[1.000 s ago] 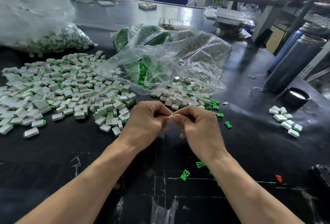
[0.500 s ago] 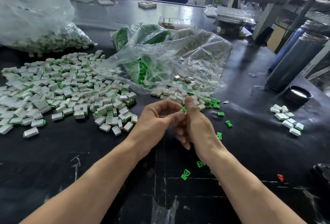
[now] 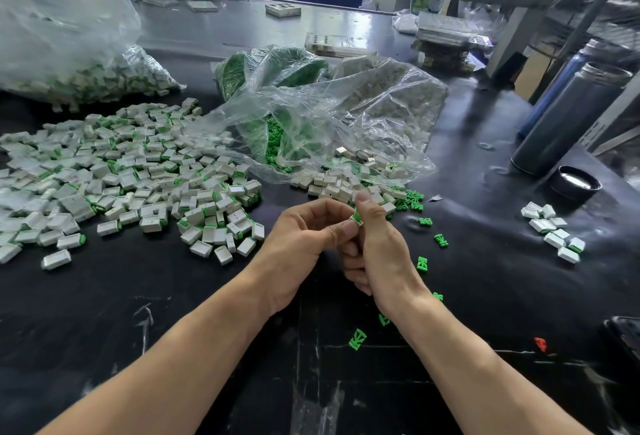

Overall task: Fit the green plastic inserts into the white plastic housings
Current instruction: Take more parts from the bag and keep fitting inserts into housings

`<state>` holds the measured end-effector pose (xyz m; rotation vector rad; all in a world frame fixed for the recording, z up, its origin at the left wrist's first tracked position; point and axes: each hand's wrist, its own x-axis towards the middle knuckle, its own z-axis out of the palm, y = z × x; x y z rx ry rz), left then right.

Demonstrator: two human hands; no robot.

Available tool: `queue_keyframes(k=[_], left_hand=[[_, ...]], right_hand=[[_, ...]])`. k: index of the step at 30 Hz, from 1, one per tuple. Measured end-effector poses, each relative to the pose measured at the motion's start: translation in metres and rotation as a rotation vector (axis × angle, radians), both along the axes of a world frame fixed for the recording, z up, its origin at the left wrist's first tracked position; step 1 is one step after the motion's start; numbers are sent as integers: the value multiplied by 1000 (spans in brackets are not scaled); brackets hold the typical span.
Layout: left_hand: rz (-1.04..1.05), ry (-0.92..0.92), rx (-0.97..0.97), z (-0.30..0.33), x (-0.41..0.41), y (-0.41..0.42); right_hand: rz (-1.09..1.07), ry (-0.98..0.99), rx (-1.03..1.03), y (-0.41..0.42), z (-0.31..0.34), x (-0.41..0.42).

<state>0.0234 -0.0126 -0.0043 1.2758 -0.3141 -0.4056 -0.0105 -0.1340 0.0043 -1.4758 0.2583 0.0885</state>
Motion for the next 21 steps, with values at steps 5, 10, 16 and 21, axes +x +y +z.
queue_keyframes(k=[5, 10, 16, 21], left_hand=[[7, 21, -20, 1, -1, -2], [11, 45, -21, 1, -1, -1], [10, 73, -32, 3, -1, -2], [19, 77, -22, 2, -2, -4]], right_hand=[[-63, 9, 31, 4, -1, 2], [-112, -62, 9, 8, -6, 2], [-125, -84, 34, 9, -7, 0], [-127, -56, 45, 8, -3, 0]])
